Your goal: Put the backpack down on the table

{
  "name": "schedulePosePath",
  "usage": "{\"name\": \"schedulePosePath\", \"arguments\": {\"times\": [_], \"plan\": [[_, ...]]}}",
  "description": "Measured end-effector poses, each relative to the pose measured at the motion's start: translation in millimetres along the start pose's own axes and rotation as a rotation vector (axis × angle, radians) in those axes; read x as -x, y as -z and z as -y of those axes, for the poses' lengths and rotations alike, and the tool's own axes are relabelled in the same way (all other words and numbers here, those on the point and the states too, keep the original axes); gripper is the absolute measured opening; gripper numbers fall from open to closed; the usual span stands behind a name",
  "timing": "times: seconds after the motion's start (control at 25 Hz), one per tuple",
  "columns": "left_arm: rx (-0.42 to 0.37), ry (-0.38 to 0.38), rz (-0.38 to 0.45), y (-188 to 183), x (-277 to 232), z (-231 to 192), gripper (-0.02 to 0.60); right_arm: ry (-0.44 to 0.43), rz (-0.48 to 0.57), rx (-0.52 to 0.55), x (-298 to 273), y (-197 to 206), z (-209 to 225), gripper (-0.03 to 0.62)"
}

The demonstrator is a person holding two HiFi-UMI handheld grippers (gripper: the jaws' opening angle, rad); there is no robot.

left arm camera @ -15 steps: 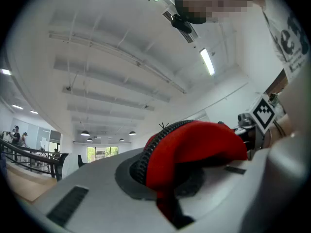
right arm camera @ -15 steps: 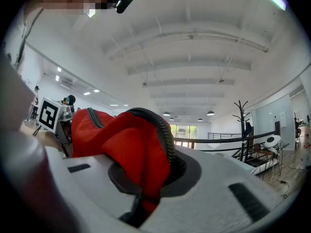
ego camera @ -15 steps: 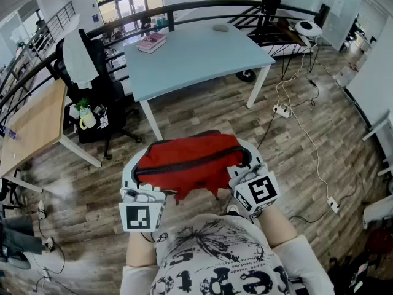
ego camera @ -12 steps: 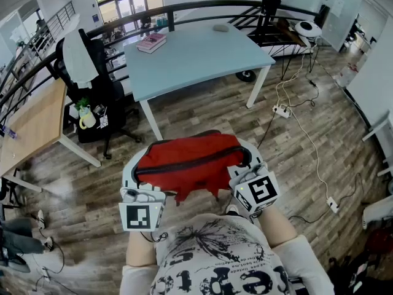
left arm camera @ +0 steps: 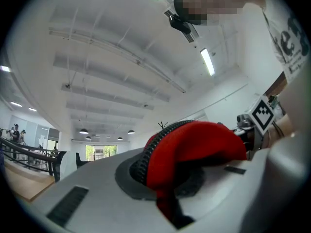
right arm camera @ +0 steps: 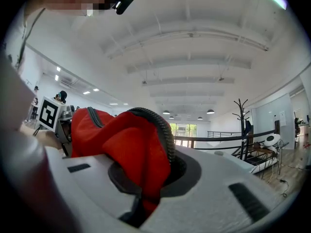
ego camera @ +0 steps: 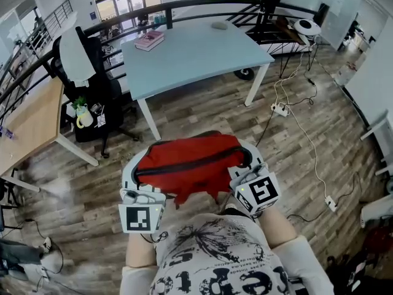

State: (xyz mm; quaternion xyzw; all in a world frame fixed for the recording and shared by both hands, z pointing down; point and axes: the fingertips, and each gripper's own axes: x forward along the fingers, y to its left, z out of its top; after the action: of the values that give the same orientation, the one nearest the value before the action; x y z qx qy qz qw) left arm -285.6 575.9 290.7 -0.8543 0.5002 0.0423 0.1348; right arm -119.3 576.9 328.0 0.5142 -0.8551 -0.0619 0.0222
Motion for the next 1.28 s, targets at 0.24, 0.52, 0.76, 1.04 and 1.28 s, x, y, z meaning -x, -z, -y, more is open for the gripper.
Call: {"name": "schedulePosePath", "arguments": {"times": [0.24, 0.52, 0.76, 1.04, 1.28], "plan": [[0.001, 0.018, -0.066, 22.1, -15.4, 5.9, 0.019, -0.003, -0.011, -0.041, -11.4, 13.4, 17.7, 0.023], [-0.022, -0.016, -0.078, 40.7, -80.0, 16.4, 0.020, -0.049, -0.012, -0.059, -46.9, 35.1, 78.5, 0.023], [-0.049, -0.100, -0.053, 45.5, -166.5, 31.2, 0.019, -0.136, -0.004, -0.072, -91.6, 49.4, 160.6, 0.023], [-0.053, -0.164, -0.061, 57.1, -278.9, 48.2, 0.019, -0.226, 0.020, -0.054, -147.2, 49.5, 268.3, 0.023], [-0.017, -0.181, -0.065, 74.7, -366.2, 52.8, 0.020, -0.228, 0.026, -0.035, -191.8, 53.0, 345.3, 0.022]]}}
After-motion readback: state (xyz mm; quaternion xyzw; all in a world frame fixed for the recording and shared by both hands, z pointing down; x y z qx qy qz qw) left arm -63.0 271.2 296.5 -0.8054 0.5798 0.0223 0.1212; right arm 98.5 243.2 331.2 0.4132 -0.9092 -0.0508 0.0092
